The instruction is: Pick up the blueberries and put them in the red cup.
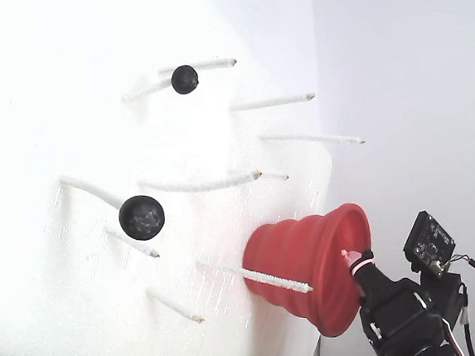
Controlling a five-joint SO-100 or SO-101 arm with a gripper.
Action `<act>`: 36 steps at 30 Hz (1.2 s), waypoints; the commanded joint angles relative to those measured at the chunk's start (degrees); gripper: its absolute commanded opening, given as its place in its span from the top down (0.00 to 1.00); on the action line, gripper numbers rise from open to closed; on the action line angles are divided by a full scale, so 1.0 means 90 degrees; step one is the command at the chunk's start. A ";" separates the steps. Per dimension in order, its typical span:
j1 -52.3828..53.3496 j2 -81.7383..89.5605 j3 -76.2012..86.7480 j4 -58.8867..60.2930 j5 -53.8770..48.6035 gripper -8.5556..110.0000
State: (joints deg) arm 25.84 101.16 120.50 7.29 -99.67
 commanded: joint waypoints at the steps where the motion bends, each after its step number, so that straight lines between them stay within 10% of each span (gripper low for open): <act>1: 0.0117 0.0732 -0.0117 0.0000 0.0068 0.81; 36: -0.1094 0.2207 -0.0020 0.1455 0.0000 0.80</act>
State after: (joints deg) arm 16.88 114.52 120.94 20.13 -99.49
